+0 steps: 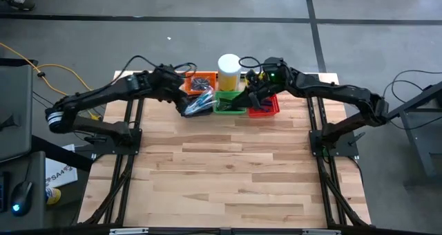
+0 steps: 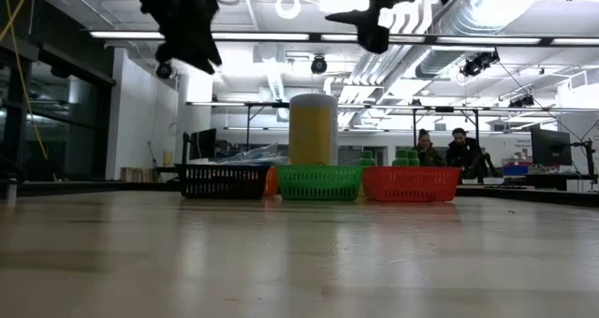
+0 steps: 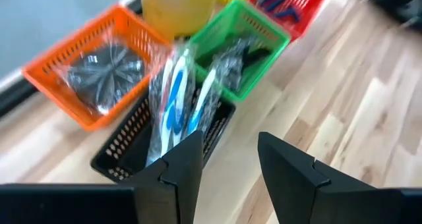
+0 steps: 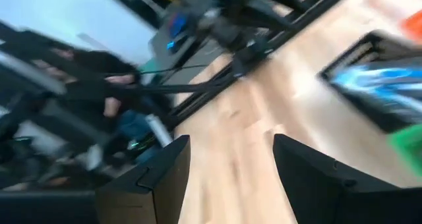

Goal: Pick & Place Travel size toiletries
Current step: Return to Home Position

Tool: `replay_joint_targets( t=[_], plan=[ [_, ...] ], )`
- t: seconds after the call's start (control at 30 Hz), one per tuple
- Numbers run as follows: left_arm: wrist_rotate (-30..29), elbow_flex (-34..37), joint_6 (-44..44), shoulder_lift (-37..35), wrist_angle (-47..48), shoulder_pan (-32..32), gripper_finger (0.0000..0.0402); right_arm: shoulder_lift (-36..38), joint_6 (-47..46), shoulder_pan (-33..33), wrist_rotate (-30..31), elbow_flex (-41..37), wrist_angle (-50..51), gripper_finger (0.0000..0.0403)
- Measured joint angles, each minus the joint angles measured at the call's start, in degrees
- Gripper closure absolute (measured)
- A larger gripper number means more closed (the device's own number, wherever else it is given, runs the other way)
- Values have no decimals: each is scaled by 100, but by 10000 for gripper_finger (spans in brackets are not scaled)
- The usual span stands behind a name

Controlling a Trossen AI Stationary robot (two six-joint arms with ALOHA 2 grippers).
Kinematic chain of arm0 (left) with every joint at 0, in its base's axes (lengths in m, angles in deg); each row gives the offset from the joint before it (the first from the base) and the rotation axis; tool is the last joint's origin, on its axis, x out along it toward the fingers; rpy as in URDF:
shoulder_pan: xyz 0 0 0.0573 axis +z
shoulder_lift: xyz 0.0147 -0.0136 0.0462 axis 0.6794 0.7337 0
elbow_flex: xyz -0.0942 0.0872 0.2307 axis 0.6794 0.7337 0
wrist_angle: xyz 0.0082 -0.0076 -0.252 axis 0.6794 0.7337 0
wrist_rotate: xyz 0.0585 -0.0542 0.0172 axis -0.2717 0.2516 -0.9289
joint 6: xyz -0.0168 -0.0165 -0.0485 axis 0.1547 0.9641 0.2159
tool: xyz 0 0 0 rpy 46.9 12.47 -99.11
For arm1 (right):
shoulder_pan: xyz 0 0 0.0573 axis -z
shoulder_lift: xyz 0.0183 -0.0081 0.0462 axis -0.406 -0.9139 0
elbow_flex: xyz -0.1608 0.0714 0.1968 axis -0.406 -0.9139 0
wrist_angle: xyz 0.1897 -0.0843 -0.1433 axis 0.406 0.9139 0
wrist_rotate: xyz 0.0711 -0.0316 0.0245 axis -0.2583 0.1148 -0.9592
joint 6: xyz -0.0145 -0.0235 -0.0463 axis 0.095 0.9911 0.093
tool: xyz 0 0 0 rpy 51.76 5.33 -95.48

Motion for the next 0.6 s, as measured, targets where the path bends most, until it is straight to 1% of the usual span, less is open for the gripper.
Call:
replay_joint_targets(
  t=[0.1,0.23,0.37,0.5,0.6],
  plan=[
    [-31,4,-48,-345,-9,-88,254,311,308,-27,704,-2,314,192],
    [-232,11,-341,-673,-49,-452,254,694,784,-186,1779,0,834,192],
    [-799,83,-387,-899,-204,-1068,254,973,1136,-519,2910,0,1379,192],
    [-1322,533,-473,-1282,-684,-1733,254,1151,1226,-959,3857,0,1785,192],
    [-1447,1110,-471,-1735,-1169,-2144,254,1260,1361,-1323,4083,-4,1904,192]
  ],
)
